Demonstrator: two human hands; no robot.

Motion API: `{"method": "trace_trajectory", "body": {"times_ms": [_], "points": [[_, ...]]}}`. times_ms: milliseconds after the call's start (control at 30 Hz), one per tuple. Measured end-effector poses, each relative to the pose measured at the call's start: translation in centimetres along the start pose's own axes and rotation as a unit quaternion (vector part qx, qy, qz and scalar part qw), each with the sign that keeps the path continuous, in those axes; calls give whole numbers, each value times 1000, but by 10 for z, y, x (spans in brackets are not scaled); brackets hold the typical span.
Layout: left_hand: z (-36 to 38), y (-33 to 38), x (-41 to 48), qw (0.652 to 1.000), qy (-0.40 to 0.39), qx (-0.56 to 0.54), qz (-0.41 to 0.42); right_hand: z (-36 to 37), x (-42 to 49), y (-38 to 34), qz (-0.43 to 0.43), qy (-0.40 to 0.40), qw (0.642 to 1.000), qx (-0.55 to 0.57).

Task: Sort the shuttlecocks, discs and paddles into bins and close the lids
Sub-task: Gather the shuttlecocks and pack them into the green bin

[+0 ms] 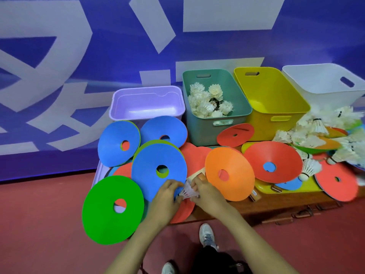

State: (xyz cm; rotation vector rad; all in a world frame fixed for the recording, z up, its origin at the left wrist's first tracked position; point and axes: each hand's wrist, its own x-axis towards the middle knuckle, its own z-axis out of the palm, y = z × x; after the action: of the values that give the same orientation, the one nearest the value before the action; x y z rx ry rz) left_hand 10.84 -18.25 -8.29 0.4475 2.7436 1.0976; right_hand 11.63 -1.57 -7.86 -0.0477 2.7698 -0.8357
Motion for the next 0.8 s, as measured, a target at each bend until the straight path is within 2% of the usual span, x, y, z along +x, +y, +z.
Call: {"method": "trace_trajectory", "body": {"times_ms": [200,300,400,467,567,667,800], "points": [[11,4,1,1000,-19,15,19,4,-7,2,-8,66,998,16],[8,10,8,997,-12,5,71,-21,-13,-3,-30,99,992,74],[-1,25,18,991,-12,-62,118,-55,-16,-9,-60,119,984,120],[-12,41,28,987,11,-92,134,-79,-15,-14,-77,128,979,140],[-30,65,56,987,18,-78,142,-111,-6,-21,-94,154,968,175],[-45,91,101,986,31,-79,143,-148,21,-21,-125,205,960,146],[-52,134,186,988,102,-38,113,-206,78,-4,-118,271,953,66]]}}
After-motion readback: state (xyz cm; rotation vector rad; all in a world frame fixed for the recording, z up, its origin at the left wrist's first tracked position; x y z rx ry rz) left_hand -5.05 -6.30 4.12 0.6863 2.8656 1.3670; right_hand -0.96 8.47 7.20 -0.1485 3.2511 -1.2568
